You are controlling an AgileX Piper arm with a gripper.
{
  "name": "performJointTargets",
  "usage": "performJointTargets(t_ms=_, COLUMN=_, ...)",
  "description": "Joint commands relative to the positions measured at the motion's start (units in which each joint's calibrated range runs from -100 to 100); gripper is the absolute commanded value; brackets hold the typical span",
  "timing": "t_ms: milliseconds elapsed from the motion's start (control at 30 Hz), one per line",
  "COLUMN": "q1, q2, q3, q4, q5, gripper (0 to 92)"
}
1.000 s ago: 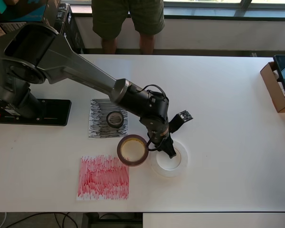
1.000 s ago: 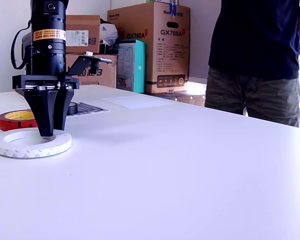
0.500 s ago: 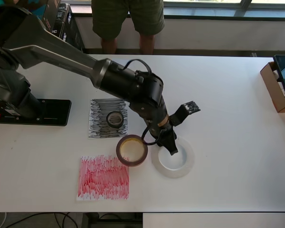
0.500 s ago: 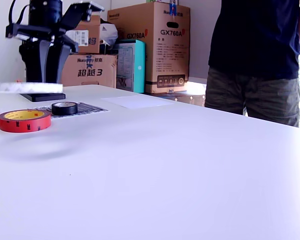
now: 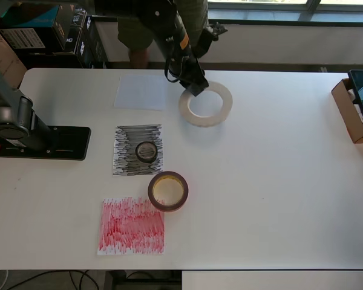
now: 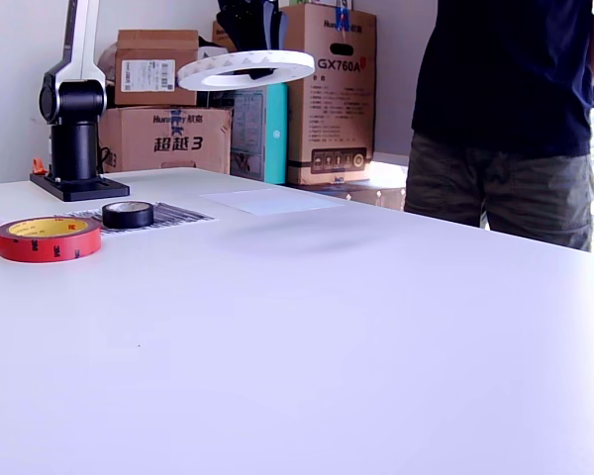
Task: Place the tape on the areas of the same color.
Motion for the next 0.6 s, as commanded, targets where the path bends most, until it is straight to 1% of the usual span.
performJointTargets(t_ms=0, q1=12.5, q2=-9.8, q3=15.1, q4=-7.8, q5=0.0, gripper=0.2)
performJointTargets(t_ms=133, q1=14.3, q2=-15.8, q3=28.1, q4=-19.7, q5=-0.2, gripper=0.5)
performJointTargets(t_ms=233, q1=15.8, q2=-17.8, q3=37.0, q4=-25.0, q5=-0.4, gripper=0.5)
performJointTargets(t_ms=400, q1=19.2, q2=-16.5, q3=45.0, q4=-26.1, q5=-0.6, gripper=0.5)
performJointTargets(t_ms=567, q1=20.7, q2=-10.7, q3=44.7, q4=-26.3, q5=-0.2, gripper=0.5)
